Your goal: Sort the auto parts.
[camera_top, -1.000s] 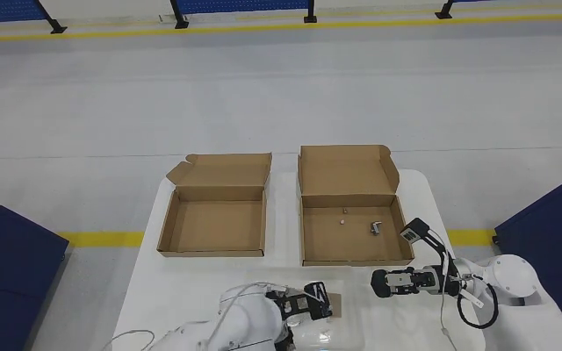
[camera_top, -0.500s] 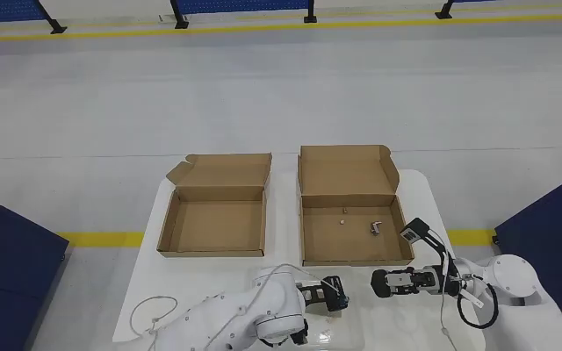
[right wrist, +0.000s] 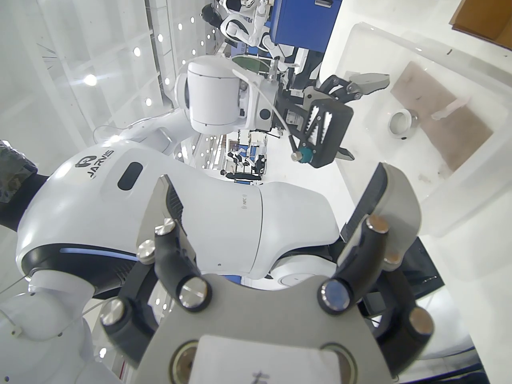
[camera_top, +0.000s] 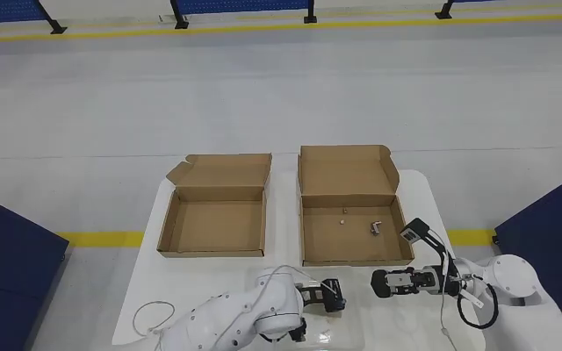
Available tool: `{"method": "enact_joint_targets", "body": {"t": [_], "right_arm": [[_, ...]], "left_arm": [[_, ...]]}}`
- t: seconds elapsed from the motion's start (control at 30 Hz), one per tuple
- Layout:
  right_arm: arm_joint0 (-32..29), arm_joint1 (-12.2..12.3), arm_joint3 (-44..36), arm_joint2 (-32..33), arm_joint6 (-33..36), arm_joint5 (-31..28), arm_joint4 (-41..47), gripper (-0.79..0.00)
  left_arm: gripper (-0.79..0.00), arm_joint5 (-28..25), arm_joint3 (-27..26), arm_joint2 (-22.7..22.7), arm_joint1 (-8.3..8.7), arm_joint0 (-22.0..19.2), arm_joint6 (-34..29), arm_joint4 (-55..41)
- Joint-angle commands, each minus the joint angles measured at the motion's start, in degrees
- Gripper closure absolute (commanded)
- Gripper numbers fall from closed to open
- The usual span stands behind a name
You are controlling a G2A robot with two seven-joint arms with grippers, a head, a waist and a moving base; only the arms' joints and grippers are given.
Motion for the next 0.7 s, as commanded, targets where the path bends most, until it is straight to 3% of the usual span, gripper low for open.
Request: {"method": "enact_joint_targets", "body": {"t": [0.0, 0.67], "right_arm": [[0.0, 0.0, 0.0, 0.0, 0.0, 0.0, 0.0, -0.785], [0.0, 0.0, 0.0, 0.0, 0.0, 0.0, 0.0, -0.785]], "left_arm": [[-0.785, 0.2, 1.7, -0.2, -0.26, -0.2, 0.9, -0.2], [-0.785, 4.0, 5.2, 0.5, -1.39, 1.0, 2.7, 4.4]]}}
